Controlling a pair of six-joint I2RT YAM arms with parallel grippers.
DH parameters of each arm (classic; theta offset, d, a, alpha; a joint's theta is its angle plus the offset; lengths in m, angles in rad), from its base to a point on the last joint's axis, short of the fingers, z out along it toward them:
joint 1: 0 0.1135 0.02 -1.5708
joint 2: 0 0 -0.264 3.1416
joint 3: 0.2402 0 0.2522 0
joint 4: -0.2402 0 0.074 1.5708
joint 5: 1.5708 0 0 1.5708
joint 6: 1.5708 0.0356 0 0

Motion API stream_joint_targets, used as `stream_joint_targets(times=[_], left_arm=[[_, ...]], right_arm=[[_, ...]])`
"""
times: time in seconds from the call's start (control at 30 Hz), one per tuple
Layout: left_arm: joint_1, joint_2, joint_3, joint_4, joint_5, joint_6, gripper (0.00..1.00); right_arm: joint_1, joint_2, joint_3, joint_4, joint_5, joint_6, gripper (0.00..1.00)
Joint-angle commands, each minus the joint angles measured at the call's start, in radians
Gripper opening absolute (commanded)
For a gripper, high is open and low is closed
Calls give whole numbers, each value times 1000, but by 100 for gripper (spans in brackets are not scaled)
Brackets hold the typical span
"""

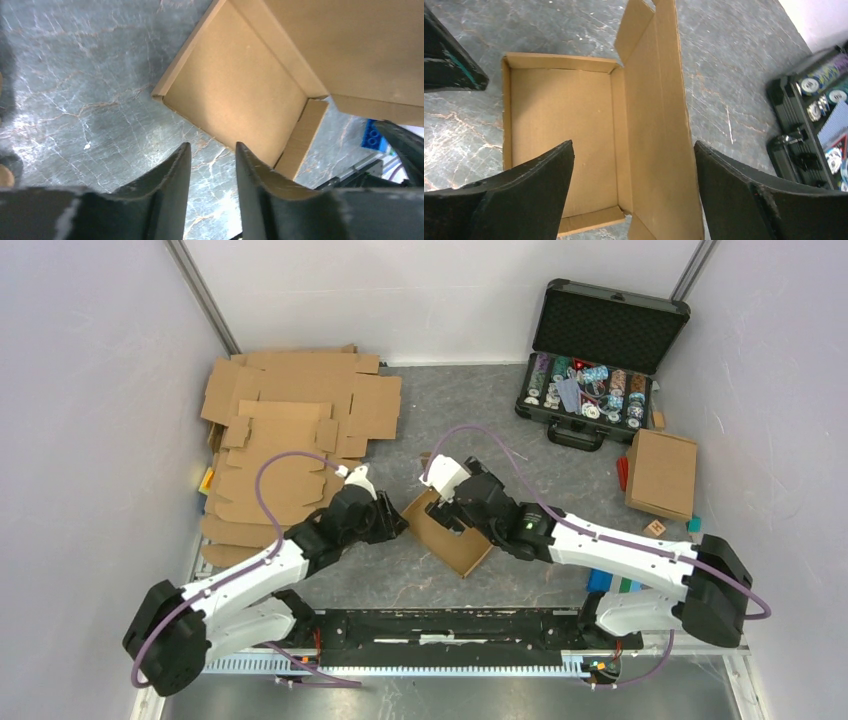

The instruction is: Fold the paper box

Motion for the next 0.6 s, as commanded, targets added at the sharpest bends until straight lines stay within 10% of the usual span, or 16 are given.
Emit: stream_joint_targets(times=[0.0, 0.17, 0.57], left_arm=[[16, -59, 88, -108, -65, 158, 55], [67, -21, 108, 89, 19, 297, 75], [145, 322, 236, 562, 315, 569, 75]], right_arm=[[-22, -81, -26, -20, 65, 47, 94], [-85, -130, -50, -61, 2, 93, 92], [-128, -188, -93, -32, -99, 75, 85]])
